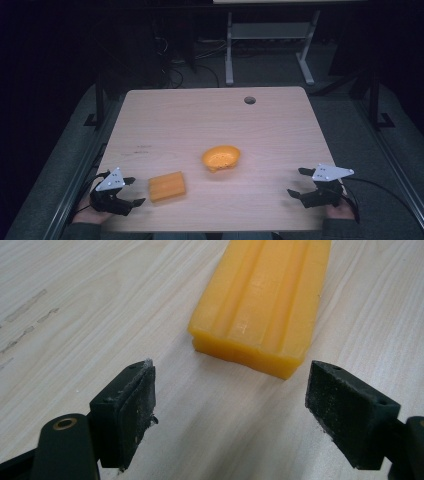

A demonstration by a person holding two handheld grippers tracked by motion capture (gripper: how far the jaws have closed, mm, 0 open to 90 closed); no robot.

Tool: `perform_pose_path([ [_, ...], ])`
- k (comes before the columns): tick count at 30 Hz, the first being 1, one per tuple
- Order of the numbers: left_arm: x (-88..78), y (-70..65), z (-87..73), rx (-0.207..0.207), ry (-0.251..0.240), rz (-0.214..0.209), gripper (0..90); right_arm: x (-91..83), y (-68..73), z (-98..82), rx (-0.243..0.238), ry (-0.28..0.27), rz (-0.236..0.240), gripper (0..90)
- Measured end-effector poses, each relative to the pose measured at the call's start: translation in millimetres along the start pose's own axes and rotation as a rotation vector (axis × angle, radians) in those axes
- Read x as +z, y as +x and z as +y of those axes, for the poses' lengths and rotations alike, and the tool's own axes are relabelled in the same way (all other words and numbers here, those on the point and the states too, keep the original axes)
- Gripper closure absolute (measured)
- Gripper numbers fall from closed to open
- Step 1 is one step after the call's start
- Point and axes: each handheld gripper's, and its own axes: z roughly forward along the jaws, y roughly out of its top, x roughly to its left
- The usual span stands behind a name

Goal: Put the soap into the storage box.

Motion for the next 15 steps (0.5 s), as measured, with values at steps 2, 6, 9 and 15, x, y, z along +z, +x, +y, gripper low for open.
perform_pose_path([
  [2,0.4,-0.4,0.4,0.002,-0.002,-0.005,19.2,-0.2,-0.3,-0.2,-0.002,0.0,-0.002,13.7],
  [6,-0.1,-1.0,2.2,0.002,-0.005,-0.019,19.4,-0.5,-0.2,-0.3,0.007,0.002,0.001,13.7],
  [9,0.5,-2.7,5.1,0.009,-0.003,-0.024,19.7,0.3,-0.1,0.6,-0.004,0.0,0.005,13.7],
  [15,2.4,-4.5,8.2,0.021,0.004,-0.021,18.6,0.6,0.5,0.9,-0.001,0.004,0.005,13.7],
])
